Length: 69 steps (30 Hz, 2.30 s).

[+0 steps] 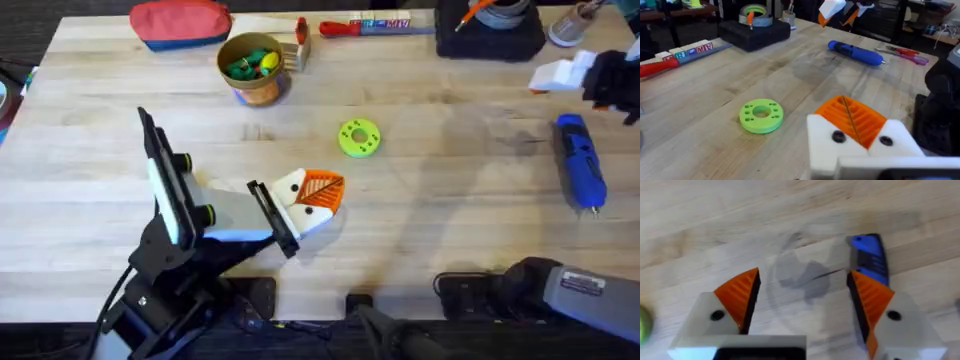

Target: Pick up the gripper from the table and insert it into the empty holder that is missing its gripper. Then pick up a screw, insert it into the mounting hole, and use the screwdriver to tighten it. Finally, clean up the table by picking up the vegetable and placing it into the bucket.

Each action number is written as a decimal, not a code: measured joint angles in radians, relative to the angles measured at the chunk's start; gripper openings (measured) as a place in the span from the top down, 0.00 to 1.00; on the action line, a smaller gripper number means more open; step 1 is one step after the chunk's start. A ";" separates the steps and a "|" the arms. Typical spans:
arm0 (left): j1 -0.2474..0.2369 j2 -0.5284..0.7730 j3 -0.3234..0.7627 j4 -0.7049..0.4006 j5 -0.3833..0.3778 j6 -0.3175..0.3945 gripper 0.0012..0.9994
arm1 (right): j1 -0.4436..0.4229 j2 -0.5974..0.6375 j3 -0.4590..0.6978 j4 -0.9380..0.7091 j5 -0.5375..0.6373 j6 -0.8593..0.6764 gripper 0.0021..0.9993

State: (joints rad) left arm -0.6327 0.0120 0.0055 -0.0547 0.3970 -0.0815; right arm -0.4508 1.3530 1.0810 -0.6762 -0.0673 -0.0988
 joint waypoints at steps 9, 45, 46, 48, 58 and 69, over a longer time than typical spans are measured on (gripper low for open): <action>0.000 0.000 0.000 0.000 0.000 0.000 1.00 | -0.083 0.185 0.063 -0.091 0.152 -0.353 0.01; 0.000 0.000 0.000 0.000 0.000 0.000 1.00 | -0.230 0.413 0.065 0.026 0.059 -0.484 0.24; 0.000 0.000 0.000 0.000 0.000 0.000 1.00 | -0.230 0.414 0.065 0.029 0.058 -0.481 0.29; 0.000 0.000 0.000 0.000 0.000 0.000 1.00 | -0.230 0.416 0.065 0.031 0.053 -0.479 0.39; 0.000 0.000 0.000 0.000 0.000 0.000 1.00 | -0.232 0.418 0.065 0.044 0.055 -0.478 0.95; 0.000 0.000 0.000 0.000 -0.005 0.000 1.00 | -0.217 0.389 0.066 0.000 0.055 -0.475 1.00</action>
State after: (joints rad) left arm -0.6327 0.0120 0.0055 -0.0547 0.3923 -0.0818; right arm -0.6673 1.7417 1.1473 -0.6763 -0.0128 -0.5742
